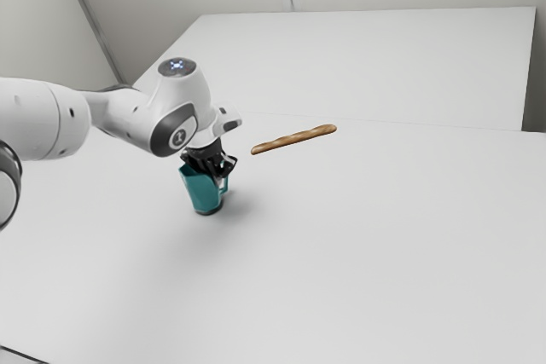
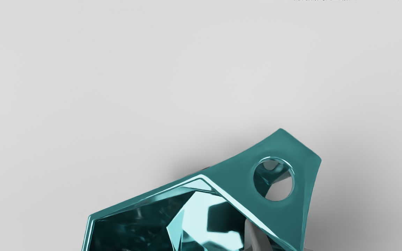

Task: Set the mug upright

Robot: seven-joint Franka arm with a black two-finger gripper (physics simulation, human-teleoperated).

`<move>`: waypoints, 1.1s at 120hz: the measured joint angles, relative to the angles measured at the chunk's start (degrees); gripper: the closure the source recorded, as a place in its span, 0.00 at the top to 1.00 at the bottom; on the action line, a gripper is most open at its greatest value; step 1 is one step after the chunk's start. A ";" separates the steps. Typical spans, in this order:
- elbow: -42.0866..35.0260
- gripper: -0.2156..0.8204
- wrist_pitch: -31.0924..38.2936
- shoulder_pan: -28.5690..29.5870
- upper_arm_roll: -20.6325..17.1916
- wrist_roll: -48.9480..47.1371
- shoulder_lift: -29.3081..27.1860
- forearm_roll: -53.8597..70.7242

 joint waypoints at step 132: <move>13.58 0.79 -20.96 -0.89 -1.94 0.40 -10.41 -4.46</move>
